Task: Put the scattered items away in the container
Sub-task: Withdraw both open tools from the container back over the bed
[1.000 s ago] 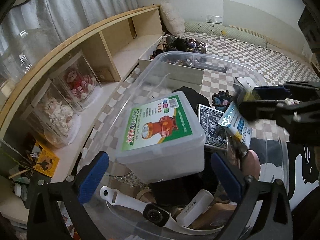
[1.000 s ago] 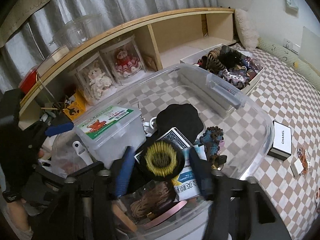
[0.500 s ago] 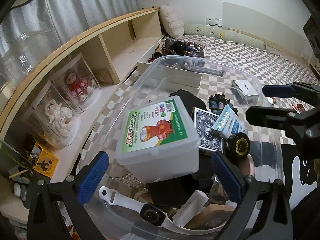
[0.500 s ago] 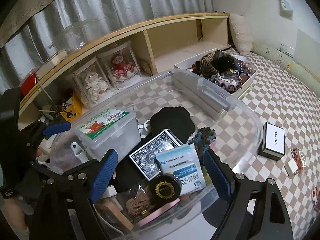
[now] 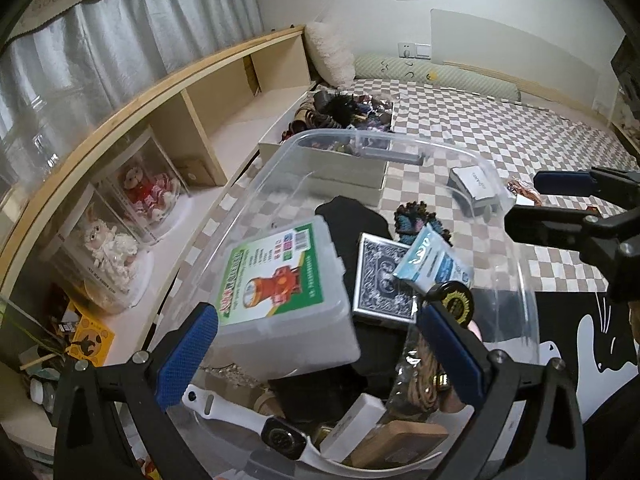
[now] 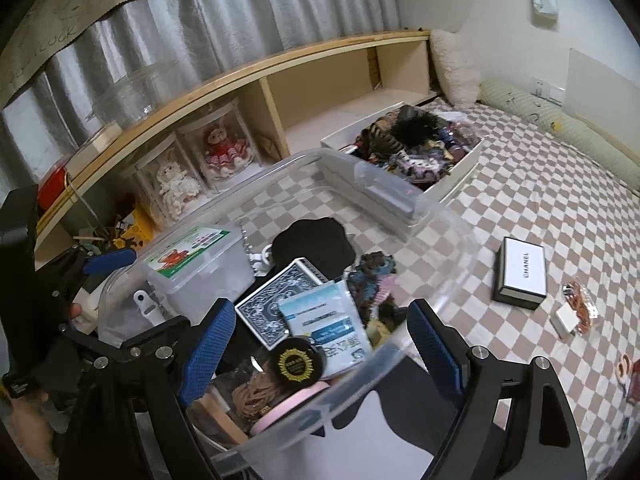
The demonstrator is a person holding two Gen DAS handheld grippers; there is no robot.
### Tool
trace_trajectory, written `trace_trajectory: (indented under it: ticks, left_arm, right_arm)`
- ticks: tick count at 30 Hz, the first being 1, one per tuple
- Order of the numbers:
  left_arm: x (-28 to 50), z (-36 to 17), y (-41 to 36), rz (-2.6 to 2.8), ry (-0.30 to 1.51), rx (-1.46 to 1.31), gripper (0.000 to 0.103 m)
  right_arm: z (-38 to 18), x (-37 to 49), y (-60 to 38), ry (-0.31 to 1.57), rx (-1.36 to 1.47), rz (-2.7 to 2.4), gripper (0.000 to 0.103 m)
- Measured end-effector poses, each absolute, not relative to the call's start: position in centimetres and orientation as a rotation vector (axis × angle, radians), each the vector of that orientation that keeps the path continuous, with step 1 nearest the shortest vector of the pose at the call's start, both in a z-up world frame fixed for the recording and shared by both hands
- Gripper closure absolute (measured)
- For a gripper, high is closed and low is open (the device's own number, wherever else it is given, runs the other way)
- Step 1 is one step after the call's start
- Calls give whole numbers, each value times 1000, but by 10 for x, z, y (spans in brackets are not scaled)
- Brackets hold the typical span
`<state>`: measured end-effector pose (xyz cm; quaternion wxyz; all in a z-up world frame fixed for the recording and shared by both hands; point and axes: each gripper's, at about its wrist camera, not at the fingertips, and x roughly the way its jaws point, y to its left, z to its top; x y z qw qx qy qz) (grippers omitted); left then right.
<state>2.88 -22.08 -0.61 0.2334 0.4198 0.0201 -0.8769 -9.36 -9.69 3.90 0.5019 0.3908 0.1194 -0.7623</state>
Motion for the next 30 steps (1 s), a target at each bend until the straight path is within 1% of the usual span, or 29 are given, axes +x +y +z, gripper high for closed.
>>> trace_trajectory:
  ticks: [4, 5, 6, 7, 8, 15, 30]
  left_arm:
    - [24, -3, -212, -2415, 43, 1138, 0]
    - [22, -3, -210, -2415, 40, 1137, 0]
    - [19, -2, -207, -2418, 35, 1138, 0]
    - [17, -1, -205, -2421, 30, 1140, 0]
    - [15, -1, -202, -2425, 24, 1142, 0]
    - [0, 2, -183, -2466, 18, 1156, 0]
    - [-31, 14, -133, -2581, 31, 1161, 0]
  right_arm:
    - [42, -99, -86, 278, 938, -1875, 15]
    - [42, -100, -83, 279, 935, -1886, 13]
    - [42, -101, -80, 284, 931, -1904, 5]
    - [42, -101, -77, 290, 922, -1926, 1]
    - [43, -102, -73, 299, 910, -1947, 0]
    - [42, -110, -50, 327, 894, -2024, 0]
    - [49, -132, -2, 239, 918, -2141, 0]
